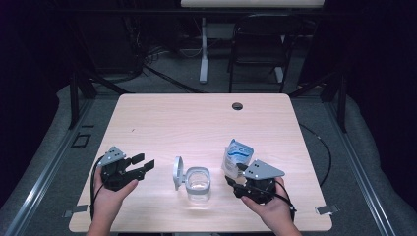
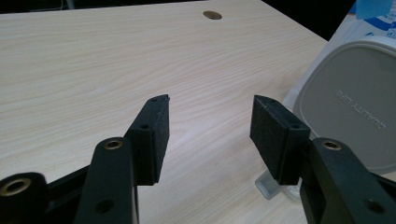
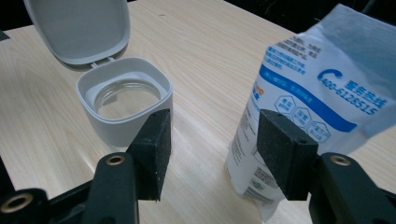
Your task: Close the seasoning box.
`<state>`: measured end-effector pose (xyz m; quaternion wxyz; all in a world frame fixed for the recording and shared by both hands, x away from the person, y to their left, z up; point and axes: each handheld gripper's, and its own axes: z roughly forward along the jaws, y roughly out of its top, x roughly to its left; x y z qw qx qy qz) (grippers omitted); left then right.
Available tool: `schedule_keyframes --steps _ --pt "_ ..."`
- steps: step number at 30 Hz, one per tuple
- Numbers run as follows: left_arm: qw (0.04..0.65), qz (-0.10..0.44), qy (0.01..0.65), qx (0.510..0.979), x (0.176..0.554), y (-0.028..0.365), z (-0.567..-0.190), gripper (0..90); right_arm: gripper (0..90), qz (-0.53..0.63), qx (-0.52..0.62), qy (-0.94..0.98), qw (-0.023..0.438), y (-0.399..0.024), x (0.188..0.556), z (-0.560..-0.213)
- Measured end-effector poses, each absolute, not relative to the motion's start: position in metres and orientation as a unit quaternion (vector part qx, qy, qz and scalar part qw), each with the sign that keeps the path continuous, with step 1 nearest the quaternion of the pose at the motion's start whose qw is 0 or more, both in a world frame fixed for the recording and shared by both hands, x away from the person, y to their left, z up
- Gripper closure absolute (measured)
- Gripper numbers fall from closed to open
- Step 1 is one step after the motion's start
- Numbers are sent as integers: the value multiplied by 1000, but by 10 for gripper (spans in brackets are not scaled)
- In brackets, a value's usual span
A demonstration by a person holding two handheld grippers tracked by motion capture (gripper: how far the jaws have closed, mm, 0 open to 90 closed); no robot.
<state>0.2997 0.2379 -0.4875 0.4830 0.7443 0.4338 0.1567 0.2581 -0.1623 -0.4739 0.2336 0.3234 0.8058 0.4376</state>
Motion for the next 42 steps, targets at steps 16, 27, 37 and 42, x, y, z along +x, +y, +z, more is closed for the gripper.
schedule_keyframes --steps 16,27,37,42 --pt "482 156 437 743 300 239 -488 477 444 428 346 800 240 -182 258 -479" --pt "482 155 440 742 300 240 -489 477 429 423 360 795 241 -193 264 -485" --pt "480 155 443 741 301 241 -490 476 381 420 375 790 242 -202 277 -500" --pt "480 154 445 740 301 241 -491 476 368 422 373 790 243 -200 285 -509"
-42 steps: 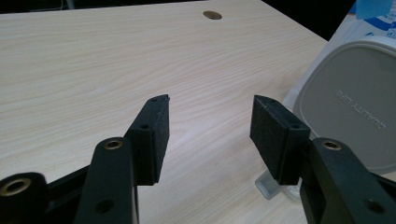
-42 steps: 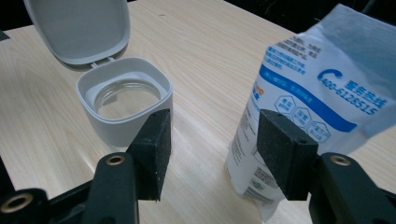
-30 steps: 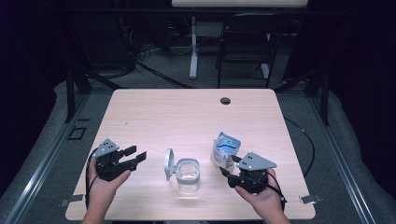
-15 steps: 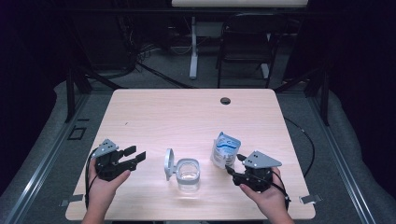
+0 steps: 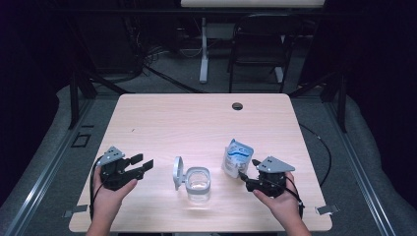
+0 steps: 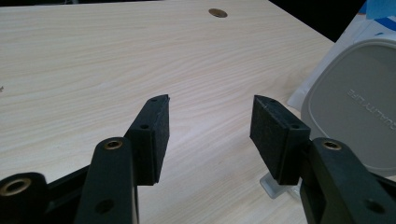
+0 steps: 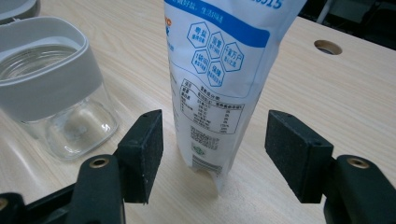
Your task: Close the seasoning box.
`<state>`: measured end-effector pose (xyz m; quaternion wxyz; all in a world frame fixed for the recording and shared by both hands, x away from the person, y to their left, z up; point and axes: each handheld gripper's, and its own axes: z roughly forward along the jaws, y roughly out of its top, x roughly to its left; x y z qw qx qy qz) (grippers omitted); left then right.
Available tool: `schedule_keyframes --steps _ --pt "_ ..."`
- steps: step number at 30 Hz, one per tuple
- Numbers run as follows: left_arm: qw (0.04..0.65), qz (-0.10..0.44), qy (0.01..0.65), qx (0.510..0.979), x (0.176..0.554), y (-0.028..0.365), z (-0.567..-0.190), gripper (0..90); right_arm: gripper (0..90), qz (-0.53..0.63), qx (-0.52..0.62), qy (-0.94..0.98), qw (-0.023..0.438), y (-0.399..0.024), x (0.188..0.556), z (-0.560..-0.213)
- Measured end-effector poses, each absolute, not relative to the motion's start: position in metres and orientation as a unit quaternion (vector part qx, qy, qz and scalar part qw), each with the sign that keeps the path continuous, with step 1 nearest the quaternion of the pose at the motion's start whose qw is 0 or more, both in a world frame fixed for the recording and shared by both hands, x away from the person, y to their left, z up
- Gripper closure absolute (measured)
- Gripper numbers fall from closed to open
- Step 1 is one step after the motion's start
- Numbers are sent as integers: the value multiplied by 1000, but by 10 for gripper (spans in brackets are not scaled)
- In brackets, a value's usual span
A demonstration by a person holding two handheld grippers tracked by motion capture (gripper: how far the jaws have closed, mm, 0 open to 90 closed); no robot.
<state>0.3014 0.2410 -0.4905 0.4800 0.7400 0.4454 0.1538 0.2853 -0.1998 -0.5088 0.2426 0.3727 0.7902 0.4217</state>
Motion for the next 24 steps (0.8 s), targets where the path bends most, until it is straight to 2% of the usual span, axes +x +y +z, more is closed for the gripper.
schedule_keyframes --steps 24 --pt "479 151 453 737 302 245 -493 477 360 439 374 792 199 -191 321 -540"
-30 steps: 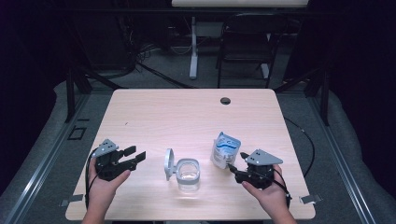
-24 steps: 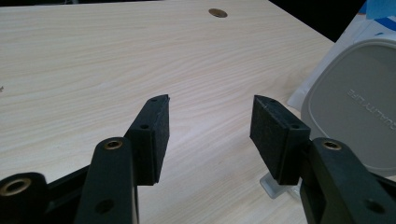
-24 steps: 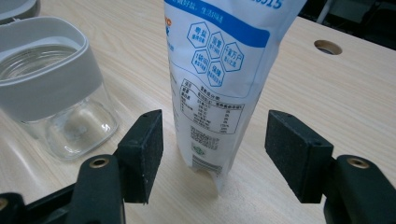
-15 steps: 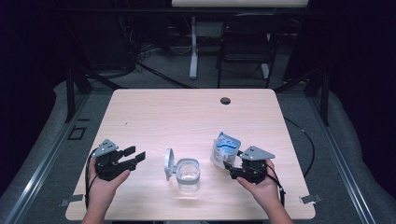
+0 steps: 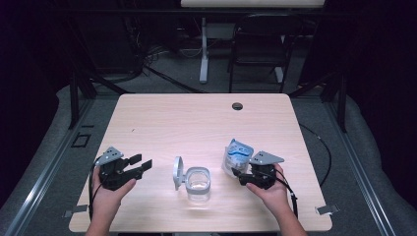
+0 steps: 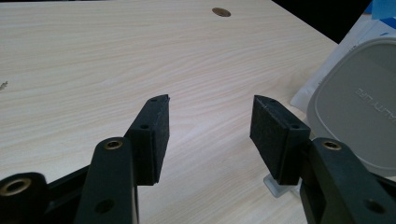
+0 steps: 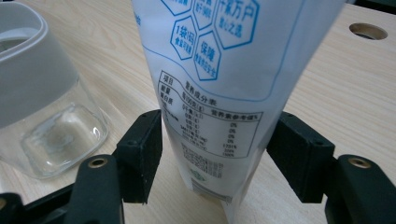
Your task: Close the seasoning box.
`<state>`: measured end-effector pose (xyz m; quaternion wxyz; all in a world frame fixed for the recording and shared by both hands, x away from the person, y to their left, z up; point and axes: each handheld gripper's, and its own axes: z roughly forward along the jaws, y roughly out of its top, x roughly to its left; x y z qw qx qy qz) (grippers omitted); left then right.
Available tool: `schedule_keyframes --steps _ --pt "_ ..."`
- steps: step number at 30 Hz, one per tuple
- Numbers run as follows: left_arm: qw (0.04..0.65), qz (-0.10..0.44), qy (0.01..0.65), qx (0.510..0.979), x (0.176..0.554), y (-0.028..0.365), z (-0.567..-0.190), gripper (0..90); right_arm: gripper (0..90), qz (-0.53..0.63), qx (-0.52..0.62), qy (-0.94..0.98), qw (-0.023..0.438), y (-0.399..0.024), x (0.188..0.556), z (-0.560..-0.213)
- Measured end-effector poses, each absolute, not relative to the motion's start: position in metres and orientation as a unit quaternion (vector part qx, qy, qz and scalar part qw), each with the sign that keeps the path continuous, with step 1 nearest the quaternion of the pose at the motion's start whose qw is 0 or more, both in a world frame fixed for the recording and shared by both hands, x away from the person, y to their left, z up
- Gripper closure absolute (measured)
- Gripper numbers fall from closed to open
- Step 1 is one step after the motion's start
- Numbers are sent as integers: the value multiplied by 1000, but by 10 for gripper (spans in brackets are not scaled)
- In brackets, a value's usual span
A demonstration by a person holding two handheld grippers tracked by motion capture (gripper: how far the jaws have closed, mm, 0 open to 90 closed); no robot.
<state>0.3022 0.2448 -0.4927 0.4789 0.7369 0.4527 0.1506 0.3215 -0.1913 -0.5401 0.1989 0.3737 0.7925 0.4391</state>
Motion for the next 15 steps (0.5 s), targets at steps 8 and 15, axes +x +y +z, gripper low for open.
schedule_keyframes --steps 8,15 --pt "480 149 453 736 302 245 -493 476 349 442 374 792 196 -187 327 -545" --pt "479 148 455 736 302 245 -494 477 385 433 386 789 205 -183 326 -543"
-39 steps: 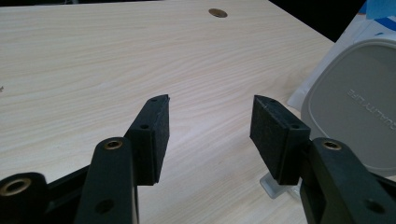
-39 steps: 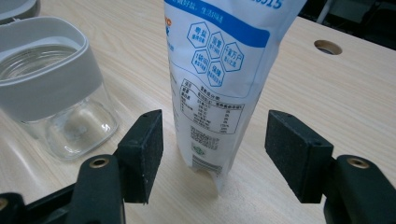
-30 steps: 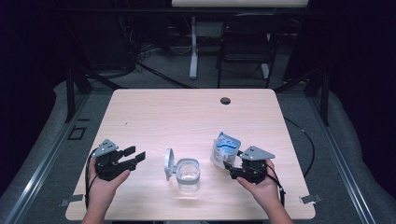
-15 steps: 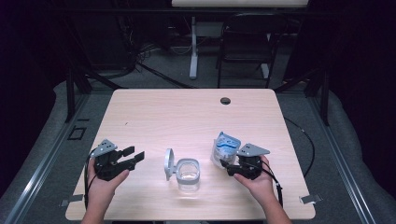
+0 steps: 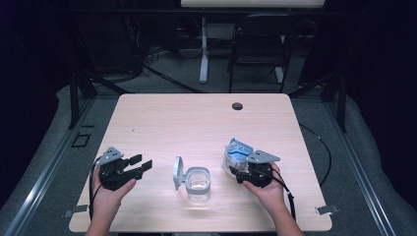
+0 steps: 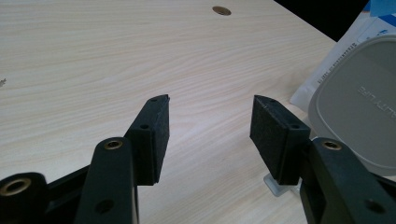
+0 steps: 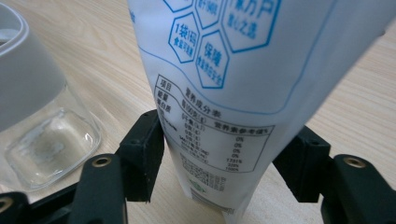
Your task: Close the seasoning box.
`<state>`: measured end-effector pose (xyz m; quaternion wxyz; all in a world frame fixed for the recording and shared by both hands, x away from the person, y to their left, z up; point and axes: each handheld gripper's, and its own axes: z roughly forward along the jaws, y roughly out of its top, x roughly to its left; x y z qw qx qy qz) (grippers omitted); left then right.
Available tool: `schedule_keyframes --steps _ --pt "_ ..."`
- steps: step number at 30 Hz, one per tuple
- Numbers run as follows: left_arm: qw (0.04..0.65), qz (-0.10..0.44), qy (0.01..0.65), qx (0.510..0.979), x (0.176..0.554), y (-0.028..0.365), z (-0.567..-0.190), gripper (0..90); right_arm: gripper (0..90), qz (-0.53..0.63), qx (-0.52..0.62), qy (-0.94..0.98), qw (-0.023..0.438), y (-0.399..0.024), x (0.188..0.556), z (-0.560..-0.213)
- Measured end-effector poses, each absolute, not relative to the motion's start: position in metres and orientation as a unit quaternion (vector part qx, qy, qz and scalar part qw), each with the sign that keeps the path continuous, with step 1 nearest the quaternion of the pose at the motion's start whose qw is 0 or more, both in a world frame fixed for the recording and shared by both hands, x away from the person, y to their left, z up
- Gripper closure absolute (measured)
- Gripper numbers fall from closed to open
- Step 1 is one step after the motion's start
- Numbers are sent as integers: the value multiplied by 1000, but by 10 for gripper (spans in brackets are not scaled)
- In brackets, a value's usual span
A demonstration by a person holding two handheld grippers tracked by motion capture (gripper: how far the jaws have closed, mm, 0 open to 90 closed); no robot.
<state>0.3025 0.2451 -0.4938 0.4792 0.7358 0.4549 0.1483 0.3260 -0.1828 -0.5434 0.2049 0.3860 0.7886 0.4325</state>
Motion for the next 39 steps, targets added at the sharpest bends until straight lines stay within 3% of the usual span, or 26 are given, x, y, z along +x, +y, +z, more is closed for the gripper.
schedule_keyframes --steps 13,27,39 --pt "482 150 455 734 303 247 -493 477 432 411 400 785 232 -174 312 -541" --pt "479 148 455 736 303 246 -494 477 430 413 421 770 244 -178 288 -543" --pt "477 148 457 736 303 245 -496 477 406 439 411 763 239 -183 289 -549"
